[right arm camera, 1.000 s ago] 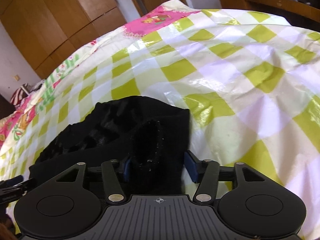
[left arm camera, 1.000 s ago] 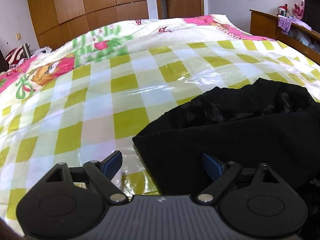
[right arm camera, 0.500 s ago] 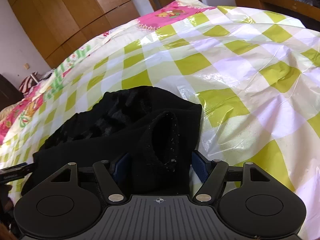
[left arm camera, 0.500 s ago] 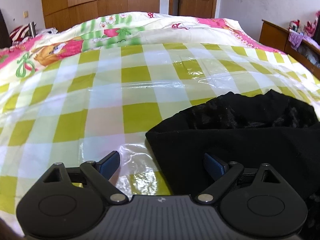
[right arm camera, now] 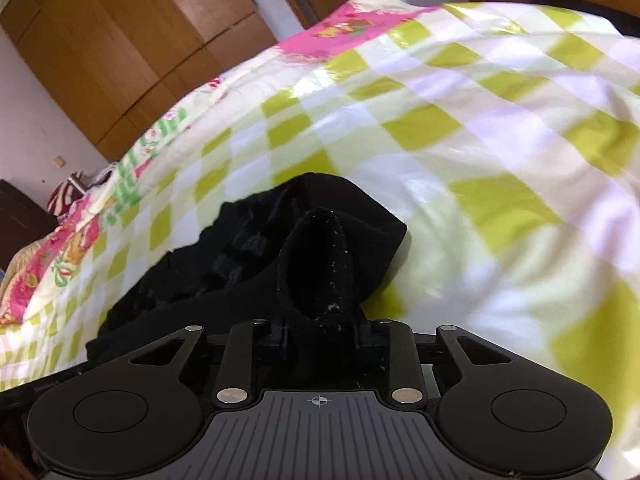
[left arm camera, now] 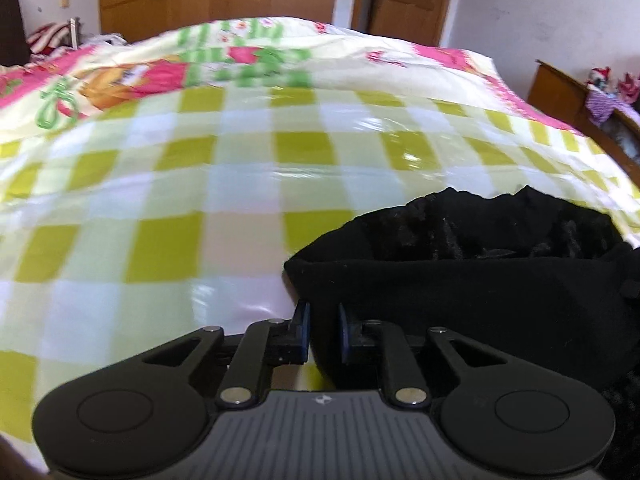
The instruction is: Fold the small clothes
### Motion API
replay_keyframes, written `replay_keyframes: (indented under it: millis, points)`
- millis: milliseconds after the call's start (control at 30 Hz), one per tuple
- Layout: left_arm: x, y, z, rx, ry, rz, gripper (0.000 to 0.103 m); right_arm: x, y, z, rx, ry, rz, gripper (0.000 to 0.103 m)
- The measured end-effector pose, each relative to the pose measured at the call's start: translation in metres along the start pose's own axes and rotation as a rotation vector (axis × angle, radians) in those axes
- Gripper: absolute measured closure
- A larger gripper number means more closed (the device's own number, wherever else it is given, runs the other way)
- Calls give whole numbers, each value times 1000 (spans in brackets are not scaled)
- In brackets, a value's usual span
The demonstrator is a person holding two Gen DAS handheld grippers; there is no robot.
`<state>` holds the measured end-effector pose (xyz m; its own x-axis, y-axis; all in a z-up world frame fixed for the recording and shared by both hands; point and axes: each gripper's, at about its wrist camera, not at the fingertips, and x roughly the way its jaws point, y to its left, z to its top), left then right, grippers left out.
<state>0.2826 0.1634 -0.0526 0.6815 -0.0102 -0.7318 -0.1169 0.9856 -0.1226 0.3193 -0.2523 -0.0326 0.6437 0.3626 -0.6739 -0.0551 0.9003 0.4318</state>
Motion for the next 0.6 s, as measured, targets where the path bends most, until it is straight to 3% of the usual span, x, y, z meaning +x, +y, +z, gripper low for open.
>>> replay_keyframes:
  millis: [167,300,467,533,600]
  points:
    - [8,9,20,75,-32,126,72,44,41,31,-47,-19,-18,77]
    - [3,14,32,52,-58,155,72,64,52,42,-125,-25,-105,69]
    - [-45,15,20,31,-151,127,72,3,65,28,-323,-178,-187,65]
    - [-61,8,11,43,-151,86,72,-20,67,17,-355,-176,-114,64]
    - [-72,-1,-1,39,-126,42,72,-28,67,6,-350,-119,-40,66]
